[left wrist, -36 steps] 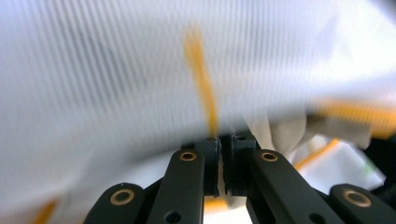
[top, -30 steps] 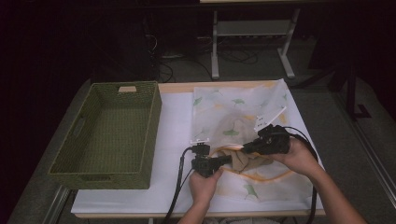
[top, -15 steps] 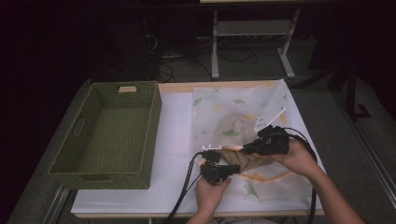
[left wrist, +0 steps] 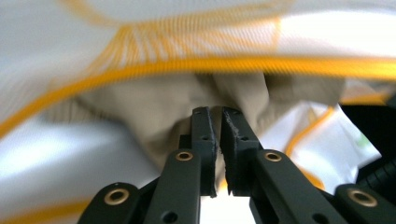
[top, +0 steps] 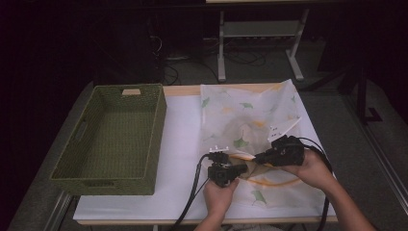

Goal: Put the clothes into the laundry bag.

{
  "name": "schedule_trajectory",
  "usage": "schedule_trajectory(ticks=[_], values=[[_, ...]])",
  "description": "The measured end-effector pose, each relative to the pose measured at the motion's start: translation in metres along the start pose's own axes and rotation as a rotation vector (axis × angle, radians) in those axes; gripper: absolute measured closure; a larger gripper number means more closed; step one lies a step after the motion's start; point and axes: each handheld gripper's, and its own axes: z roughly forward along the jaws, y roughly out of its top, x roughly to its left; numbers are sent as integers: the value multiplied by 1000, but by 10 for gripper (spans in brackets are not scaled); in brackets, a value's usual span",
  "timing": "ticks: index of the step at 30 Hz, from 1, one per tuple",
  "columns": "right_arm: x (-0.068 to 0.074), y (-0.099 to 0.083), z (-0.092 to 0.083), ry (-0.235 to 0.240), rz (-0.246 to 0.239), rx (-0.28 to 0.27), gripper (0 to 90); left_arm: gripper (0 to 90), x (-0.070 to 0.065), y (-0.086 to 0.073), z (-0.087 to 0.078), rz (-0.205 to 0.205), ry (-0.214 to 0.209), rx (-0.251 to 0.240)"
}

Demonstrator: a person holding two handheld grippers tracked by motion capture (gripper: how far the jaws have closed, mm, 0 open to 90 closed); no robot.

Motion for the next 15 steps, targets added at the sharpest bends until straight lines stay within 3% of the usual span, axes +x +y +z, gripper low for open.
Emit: schedule_trajectory(ticks=[7,15], values=[[0,-3,9,-1,3,24,838,789,11,-12,-26,-5,12,50],[-3,-8,22,1,15,51,818,787,27,-23,-62,0,57,88]])
